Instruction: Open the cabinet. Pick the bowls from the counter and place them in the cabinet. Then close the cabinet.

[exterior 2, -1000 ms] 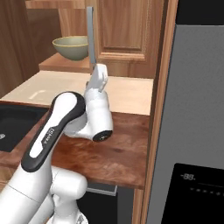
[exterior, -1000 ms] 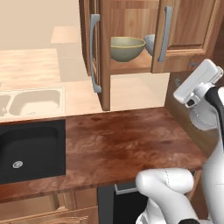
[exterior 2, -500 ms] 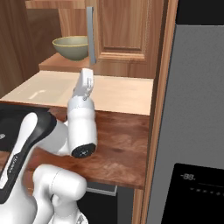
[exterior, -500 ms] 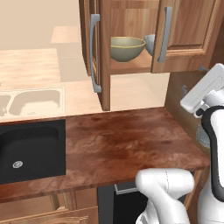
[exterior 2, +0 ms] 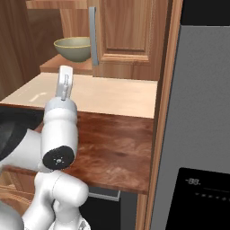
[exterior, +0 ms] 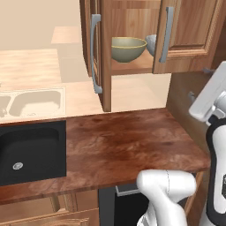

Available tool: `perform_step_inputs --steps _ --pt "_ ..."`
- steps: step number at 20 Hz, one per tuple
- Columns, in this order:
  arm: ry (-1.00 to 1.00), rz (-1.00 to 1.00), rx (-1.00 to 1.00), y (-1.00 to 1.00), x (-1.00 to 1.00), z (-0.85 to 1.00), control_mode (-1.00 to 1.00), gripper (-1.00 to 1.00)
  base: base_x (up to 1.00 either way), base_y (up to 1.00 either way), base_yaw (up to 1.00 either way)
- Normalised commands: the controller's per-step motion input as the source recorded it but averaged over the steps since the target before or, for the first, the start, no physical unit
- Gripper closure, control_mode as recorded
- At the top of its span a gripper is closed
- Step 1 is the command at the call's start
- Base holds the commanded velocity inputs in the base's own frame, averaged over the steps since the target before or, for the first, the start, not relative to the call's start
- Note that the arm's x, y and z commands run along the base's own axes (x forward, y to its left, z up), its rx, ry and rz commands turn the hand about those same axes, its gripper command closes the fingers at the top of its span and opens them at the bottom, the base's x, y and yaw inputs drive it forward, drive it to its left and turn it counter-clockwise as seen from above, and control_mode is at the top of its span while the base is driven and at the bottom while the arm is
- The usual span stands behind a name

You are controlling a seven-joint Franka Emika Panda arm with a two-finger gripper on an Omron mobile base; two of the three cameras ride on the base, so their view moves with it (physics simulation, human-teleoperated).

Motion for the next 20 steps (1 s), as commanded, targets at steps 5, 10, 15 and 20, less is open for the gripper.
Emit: perform_step_inputs --steps 5,10,15,20 --pt "0.0 -0.05 -0.13 0.62 -0.23 0.0 -1.0 -1.0 0.0 0.0 0.0" --pt "0.0 -0.04 -0.14 0.69 -0.11 0.0 -1.0 -1.0 0.0 0.0 0.0" --pt "0.0 -0.05 -0.09 0.74 -0.04 0.0 -1.0 -1.0 0.0 0.0 0.0" --pt "0.0 -0.1 -0.06 0.81 0.0 -0.1 -1.0 -1.0 0.0 0.0 0.0"
